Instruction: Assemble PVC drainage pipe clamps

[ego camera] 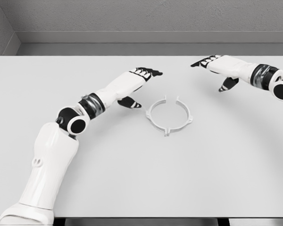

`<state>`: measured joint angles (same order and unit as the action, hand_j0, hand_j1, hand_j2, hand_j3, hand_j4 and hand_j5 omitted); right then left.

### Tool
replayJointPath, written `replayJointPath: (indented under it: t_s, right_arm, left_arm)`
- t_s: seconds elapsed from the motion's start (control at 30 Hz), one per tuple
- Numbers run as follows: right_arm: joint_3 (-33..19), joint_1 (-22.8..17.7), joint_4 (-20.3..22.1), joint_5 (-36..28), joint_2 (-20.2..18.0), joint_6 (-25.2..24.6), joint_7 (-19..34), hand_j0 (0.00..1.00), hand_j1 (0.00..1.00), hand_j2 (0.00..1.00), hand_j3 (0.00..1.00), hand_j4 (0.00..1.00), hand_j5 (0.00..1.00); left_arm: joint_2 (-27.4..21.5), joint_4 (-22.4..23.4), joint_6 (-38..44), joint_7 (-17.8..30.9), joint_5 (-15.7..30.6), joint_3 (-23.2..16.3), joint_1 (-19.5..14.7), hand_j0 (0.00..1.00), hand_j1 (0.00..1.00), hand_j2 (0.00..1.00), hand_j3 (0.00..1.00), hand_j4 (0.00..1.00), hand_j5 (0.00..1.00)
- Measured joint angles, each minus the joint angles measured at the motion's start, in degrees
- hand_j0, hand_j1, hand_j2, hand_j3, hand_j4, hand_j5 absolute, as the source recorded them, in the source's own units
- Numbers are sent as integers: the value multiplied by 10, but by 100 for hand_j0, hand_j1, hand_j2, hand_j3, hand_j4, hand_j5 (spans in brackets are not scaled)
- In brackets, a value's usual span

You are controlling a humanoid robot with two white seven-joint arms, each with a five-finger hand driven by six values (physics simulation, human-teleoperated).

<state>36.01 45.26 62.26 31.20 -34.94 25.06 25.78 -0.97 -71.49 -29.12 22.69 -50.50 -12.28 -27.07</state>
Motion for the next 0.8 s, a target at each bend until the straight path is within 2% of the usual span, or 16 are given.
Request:
replayJointPath:
  t_s: [0.27, 0.8]
  right_arm:
    - [-17, 0, -2, 1, -39, 0, 1, 100, 100, 100, 100, 100, 100]
    - [-18, -2, 6, -1, -45, 1, 2, 100, 100, 100, 100, 100, 100]
  left_arm:
    - [7, 43, -1, 0, -7, -23, -12, 100, 100, 100, 100, 100, 100]
    - [10, 53, -1, -1, -7, -37, -18, 100, 100, 100, 100, 100, 100]
